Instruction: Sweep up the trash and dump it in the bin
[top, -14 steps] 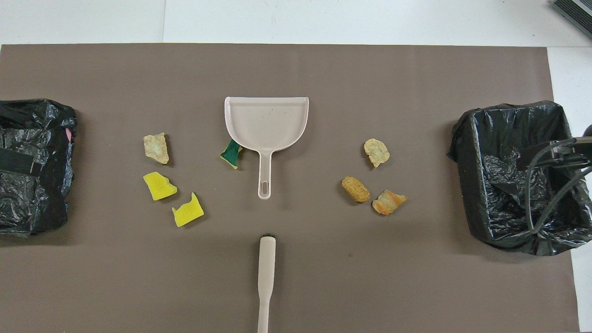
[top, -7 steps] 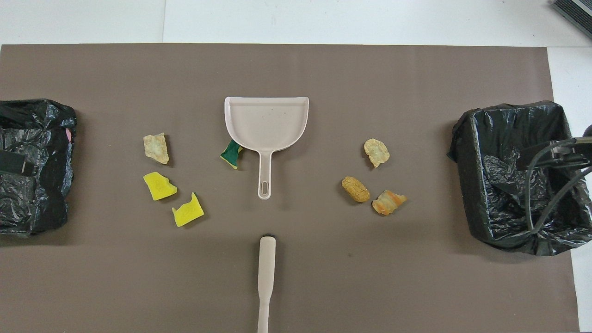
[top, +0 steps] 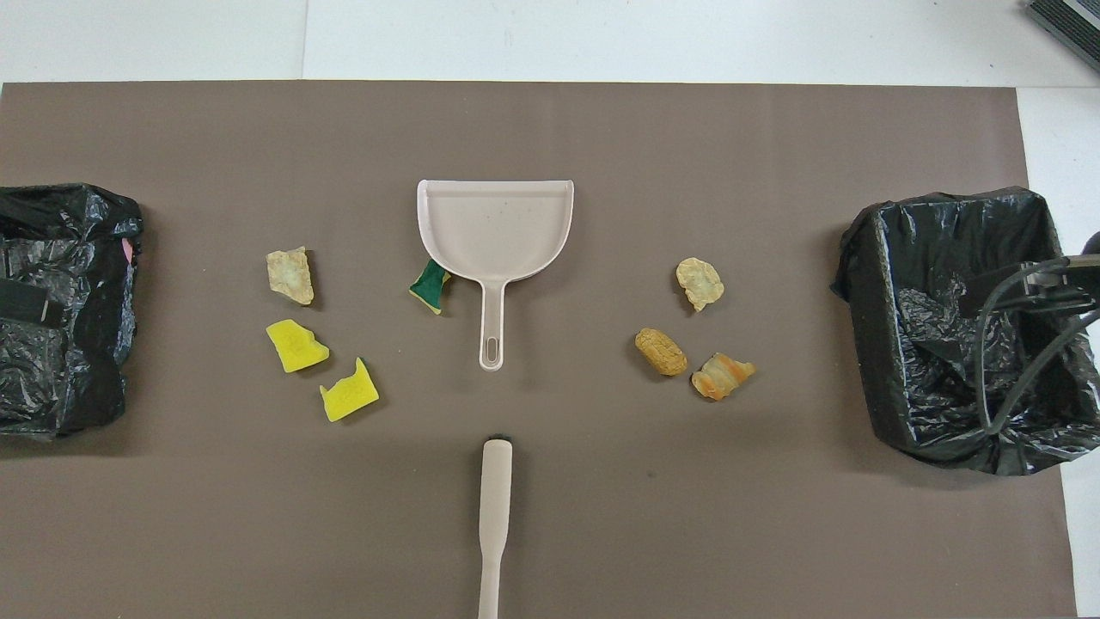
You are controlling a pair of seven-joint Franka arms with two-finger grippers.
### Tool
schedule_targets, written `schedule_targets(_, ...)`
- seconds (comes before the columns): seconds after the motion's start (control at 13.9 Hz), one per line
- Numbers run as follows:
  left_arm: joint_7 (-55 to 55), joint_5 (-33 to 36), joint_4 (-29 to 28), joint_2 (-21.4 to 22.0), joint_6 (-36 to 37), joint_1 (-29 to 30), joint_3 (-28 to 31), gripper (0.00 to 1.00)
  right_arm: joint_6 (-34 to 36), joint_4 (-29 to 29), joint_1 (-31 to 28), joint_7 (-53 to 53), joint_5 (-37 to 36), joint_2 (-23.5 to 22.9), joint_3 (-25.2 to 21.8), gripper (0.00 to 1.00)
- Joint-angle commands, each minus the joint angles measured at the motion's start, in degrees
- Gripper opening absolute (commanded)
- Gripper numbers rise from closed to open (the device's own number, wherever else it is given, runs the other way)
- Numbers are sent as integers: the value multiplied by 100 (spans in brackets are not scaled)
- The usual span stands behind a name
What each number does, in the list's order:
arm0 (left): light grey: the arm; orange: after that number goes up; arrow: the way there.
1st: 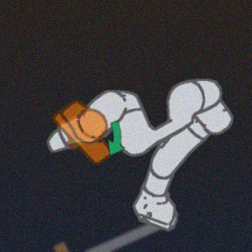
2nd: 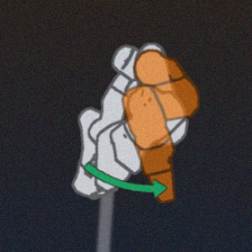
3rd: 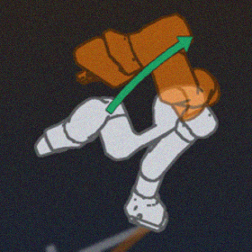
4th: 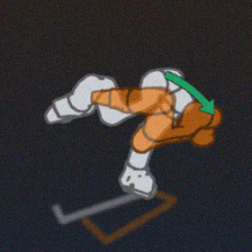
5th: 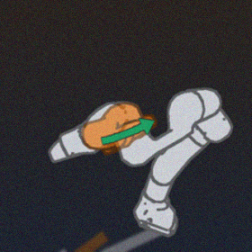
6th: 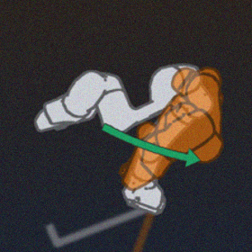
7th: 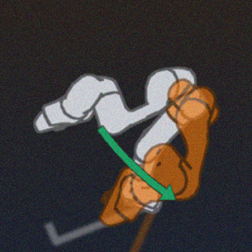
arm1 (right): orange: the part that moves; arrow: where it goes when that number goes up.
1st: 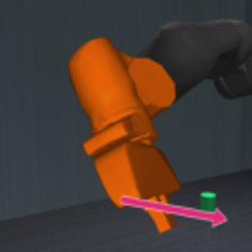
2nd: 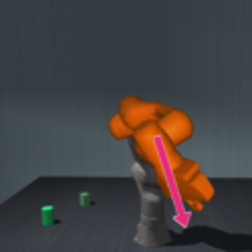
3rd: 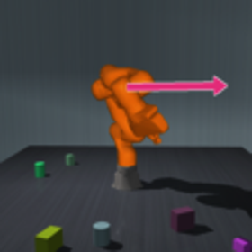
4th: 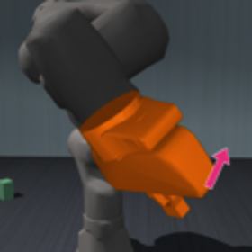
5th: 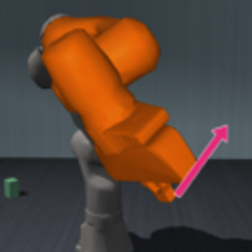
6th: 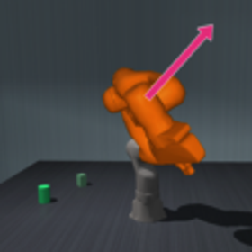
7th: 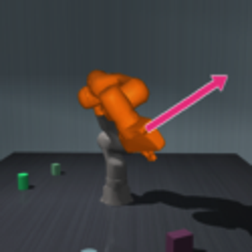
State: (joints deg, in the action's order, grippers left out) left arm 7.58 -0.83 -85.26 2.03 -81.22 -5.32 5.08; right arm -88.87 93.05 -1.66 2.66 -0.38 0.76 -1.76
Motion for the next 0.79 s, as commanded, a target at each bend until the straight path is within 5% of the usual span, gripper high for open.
schedule_targets(0.0,7,65,-96,78,18,4,-25,100,-156,73,51,-64,73,-5,26,100)
schedule_targets(0.72,-2,65,-87,78,1,5,-25,100,-394,3,376,-142,91,-340,185,100)
